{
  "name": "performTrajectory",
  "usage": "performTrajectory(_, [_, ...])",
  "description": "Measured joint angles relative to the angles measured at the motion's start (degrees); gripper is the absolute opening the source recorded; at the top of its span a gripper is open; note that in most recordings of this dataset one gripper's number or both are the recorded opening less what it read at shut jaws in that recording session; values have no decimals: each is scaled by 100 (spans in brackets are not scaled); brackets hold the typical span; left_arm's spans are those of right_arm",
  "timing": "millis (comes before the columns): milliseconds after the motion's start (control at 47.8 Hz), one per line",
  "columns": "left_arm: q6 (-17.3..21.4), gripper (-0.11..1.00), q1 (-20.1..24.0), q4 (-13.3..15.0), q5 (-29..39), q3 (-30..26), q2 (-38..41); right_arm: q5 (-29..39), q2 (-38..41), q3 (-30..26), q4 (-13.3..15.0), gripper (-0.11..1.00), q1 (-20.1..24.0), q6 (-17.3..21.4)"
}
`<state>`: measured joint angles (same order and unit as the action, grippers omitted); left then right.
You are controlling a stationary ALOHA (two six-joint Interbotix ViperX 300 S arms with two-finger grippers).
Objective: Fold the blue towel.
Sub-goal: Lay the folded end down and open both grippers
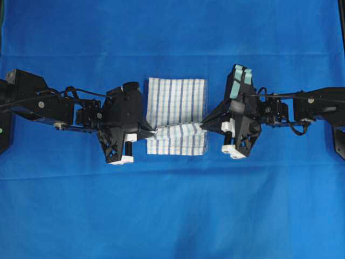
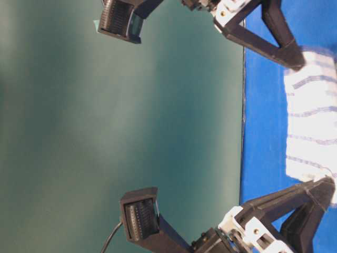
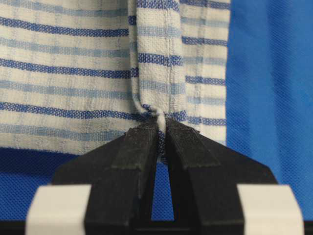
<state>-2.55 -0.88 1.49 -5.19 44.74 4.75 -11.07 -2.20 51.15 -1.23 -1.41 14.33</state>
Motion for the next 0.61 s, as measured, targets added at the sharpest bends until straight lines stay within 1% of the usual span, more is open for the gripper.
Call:
performTrajectory(335, [9,3,0,0,0,-26,0,0,176,-18,-9,6,26,0])
performTrajectory(439, [9,5,-9,9,0,-26,0,0,176,-26,-9,7,35,0])
performTrajectory(481, [0,11,-9,9,0,-26,0,0,176,-35,-9,7,35,0])
performTrajectory(544, [9,25,0,9,0,-18,0,0,176,-44,0,7,44,-9])
performTrajectory(565, [9,32,-9,9,0,-26,0,0,176,-44,-9,9,53,0])
performTrajectory(607, [9,44,-9,9,0,-26,0,0,176,-44,0,19,70,-9])
